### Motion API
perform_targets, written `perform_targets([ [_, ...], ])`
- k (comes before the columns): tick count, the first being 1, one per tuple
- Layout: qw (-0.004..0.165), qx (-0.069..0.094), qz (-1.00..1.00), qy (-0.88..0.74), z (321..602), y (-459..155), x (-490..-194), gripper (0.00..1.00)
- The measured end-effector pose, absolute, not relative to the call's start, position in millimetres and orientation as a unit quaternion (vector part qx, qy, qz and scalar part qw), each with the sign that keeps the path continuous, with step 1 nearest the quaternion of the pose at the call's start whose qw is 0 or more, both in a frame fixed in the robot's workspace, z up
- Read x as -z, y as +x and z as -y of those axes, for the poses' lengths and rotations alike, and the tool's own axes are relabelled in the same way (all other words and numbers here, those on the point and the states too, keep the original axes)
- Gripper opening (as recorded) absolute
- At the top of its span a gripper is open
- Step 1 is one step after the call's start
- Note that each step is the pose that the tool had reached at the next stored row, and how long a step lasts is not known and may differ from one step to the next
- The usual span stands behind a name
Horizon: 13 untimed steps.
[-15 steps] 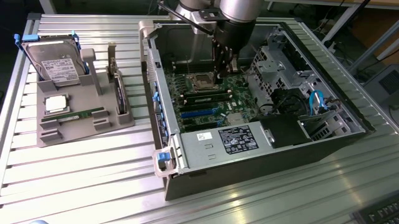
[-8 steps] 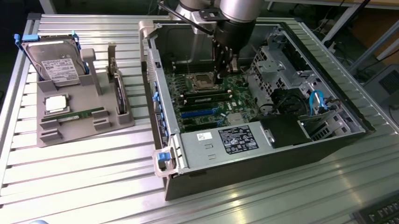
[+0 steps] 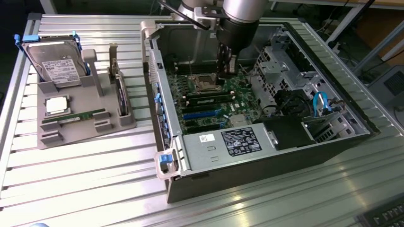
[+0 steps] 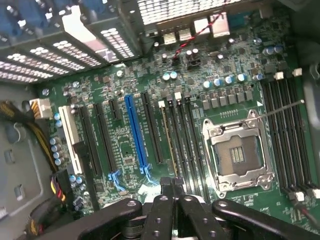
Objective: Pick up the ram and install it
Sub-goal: 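Press down the ram until it locks into place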
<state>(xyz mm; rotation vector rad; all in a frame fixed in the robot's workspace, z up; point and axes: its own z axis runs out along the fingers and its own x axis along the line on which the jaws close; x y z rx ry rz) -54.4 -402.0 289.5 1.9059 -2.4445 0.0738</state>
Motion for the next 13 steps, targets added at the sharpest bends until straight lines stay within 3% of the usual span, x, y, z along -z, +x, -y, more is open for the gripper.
perform_targets([
  [13, 0.024, -0.020, 0.875, 0.483, 401.9, -54.4, -289.4, 0.11],
])
